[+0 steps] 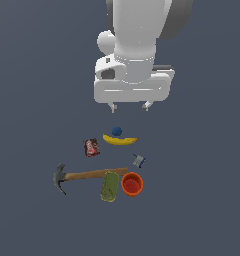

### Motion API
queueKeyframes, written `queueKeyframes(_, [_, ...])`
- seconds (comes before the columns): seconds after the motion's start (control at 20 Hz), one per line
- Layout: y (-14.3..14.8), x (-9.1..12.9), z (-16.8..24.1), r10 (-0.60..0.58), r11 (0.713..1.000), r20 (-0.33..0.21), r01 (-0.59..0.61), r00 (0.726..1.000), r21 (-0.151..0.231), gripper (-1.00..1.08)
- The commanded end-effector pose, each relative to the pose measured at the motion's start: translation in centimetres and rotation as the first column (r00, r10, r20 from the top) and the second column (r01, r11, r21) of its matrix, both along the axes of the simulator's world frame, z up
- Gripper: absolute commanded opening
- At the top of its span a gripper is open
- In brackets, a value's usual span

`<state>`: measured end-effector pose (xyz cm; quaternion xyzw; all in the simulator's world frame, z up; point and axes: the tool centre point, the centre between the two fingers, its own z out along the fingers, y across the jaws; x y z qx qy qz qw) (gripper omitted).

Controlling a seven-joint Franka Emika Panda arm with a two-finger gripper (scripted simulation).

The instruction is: Pick up a designated object from a clutter of objects.

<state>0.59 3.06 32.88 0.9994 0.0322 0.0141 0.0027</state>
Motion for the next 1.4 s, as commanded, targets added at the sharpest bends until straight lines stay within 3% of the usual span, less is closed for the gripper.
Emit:
queueKeyframes(0.0, [0.0,0.0,0.0,0.0,1.0,0.0,0.0,1.0,0.0,1.0])
queueKeyframes(0.85, [1.3,0.3,0.1,0.037,0.999,-0.008,-0.037,0.999,0.02,1.0])
queueKeyframes(1.35, [0.3,3.3,-2.3,-0.005,1.0,-0.012,0.006,1.0,0.024,1.0])
